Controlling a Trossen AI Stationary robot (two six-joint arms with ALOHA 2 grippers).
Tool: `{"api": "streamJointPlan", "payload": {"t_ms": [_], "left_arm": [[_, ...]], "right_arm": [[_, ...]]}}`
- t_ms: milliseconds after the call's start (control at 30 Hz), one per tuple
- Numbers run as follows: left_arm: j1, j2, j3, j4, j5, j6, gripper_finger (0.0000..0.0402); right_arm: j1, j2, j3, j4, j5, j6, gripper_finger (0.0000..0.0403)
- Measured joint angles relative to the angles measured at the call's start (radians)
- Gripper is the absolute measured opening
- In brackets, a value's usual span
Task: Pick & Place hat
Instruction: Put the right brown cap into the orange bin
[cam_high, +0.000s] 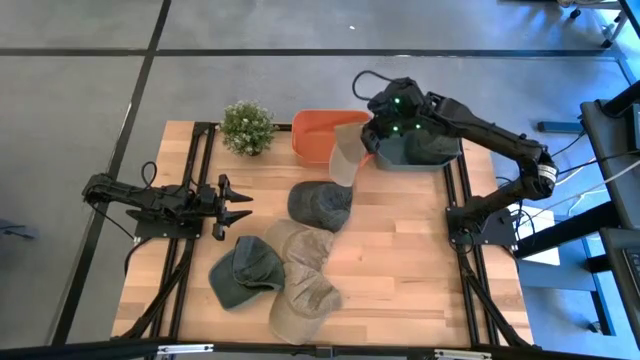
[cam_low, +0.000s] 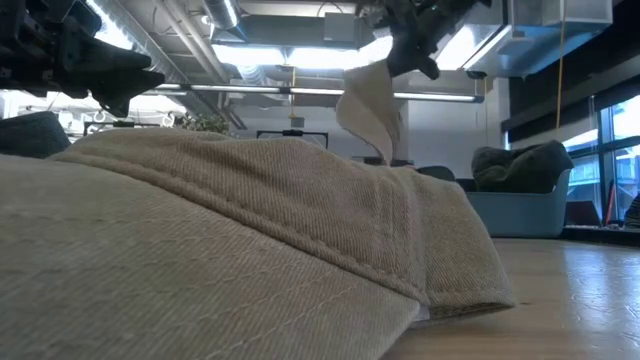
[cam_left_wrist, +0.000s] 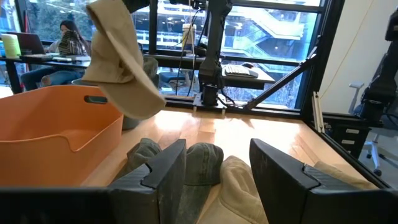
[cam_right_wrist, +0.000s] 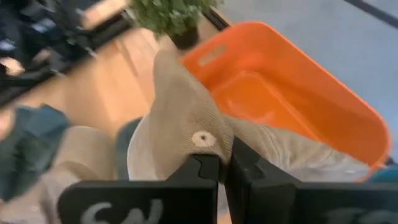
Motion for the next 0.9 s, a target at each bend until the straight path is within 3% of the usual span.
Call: {"api": "streamJointPlan", "payload": {"t_ms": [200, 433, 533, 700, 900], "left_arm": [[0.000, 0.000, 0.000, 0.011, -0.004, 0.000, 0.0173], [0.000, 0.001, 0.000, 0.350, 0.002, 0.081, 0.0173], [0.000, 0.037, 0.001, 0.411, 0.010, 0.112, 0.0173], [0.032, 0.227, 0.044, 0.447, -0.122, -0.002, 0.0173], [0.149, 0.578, 0.250, 0.471, -0.059, -0.034, 0.0173]], "right_arm": [[0.002, 0.002, 0.000, 0.013, 0.084, -0.045, 0.0009], [-0.004, 0.002, 0.000, 0.018, 0.084, -0.083, 0.0009], [-0.004, 0.002, 0.000, 0.036, 0.083, -0.105, 0.0009], [-0.004, 0.002, 0.000, 0.069, 0.083, -0.117, 0.0009], [0.001, 0.002, 0.000, 0.071, 0.082, -0.130, 0.0009]]}}
